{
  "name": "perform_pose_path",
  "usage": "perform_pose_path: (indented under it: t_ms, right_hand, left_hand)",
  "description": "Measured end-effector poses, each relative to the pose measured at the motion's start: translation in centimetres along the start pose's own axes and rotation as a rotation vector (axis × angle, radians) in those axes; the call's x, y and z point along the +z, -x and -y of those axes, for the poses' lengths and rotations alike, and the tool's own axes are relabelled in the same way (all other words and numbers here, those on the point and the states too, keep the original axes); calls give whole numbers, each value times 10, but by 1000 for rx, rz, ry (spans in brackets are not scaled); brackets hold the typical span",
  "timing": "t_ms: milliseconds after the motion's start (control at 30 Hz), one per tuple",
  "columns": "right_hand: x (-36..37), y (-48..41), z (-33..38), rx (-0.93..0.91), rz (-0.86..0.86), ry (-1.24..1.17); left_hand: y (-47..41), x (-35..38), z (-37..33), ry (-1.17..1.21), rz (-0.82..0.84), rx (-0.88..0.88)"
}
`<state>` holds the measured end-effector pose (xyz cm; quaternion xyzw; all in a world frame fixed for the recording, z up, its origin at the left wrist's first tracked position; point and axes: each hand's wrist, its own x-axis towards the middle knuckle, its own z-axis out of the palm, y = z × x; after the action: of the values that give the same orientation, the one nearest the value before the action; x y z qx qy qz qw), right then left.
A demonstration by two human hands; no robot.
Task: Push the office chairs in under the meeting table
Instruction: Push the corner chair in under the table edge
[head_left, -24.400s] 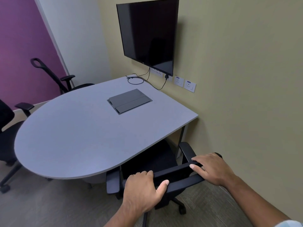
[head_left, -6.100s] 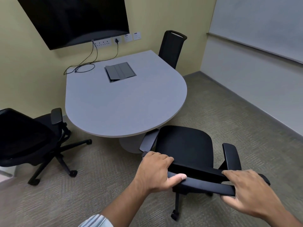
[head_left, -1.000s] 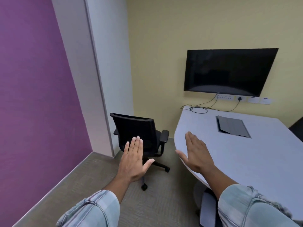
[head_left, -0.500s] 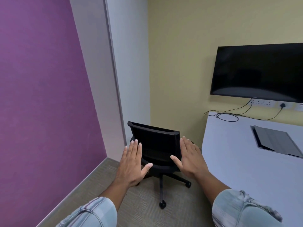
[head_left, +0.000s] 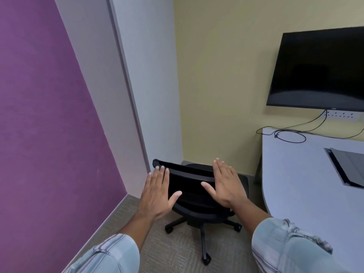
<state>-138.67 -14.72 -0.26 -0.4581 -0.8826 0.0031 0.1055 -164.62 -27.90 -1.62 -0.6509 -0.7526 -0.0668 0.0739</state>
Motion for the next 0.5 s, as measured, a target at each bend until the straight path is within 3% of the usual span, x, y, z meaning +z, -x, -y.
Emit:
perform_pose_path:
  t_ms: [500]
  right_hand:
    - [40, -91, -5, 130, 73, -15]
  left_hand:
    - [-168, 54, 81, 1, 73, 270]
